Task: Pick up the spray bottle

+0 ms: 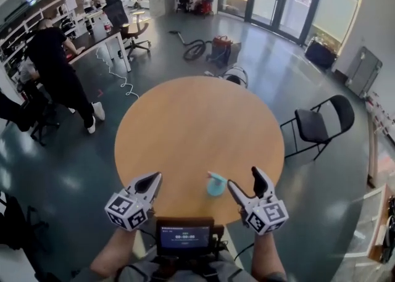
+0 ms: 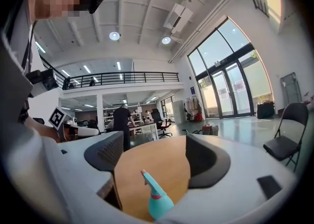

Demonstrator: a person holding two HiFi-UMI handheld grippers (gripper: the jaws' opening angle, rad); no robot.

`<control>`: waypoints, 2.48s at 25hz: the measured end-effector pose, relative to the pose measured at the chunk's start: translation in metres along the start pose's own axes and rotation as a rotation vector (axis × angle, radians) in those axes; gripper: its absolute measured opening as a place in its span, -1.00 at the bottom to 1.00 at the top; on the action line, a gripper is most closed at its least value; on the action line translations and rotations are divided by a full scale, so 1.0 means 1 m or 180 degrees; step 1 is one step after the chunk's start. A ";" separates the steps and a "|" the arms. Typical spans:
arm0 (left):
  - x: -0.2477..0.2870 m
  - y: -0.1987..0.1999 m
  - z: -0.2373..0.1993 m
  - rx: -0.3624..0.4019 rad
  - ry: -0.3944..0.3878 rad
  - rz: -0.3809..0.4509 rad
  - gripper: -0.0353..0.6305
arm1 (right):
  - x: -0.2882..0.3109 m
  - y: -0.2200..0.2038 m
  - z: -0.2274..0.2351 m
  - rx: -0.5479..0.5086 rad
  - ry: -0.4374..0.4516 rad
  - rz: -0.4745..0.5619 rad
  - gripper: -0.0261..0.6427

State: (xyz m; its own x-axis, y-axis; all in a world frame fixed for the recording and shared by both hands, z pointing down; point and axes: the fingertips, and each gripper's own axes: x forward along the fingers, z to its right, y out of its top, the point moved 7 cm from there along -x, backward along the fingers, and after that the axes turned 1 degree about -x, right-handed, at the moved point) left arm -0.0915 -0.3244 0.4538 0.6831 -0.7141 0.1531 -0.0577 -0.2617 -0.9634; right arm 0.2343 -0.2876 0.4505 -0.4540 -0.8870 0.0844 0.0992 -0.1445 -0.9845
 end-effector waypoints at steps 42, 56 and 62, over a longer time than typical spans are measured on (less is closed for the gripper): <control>0.047 -0.172 -0.054 -0.0372 0.0092 -0.1284 -0.74 | 0.055 -0.197 0.000 0.0321 -0.0136 -0.1233 0.56; 0.049 -0.173 -0.045 -0.0426 0.0023 -0.1319 -0.74 | 0.086 -0.201 0.001 0.0233 -0.0182 -0.1216 0.63; 0.047 -0.173 -0.047 -0.0442 0.0057 -0.1329 -0.74 | 0.092 -0.203 0.001 0.0222 -0.0219 -0.1213 0.63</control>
State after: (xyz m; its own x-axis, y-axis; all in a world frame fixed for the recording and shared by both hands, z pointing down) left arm -0.0833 -0.3429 0.6381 0.6560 -0.5394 0.5279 0.1226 -0.6141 -0.7797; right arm 0.1737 -0.3402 0.6580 -0.4098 -0.7910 0.4543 -0.0041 -0.4965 -0.8680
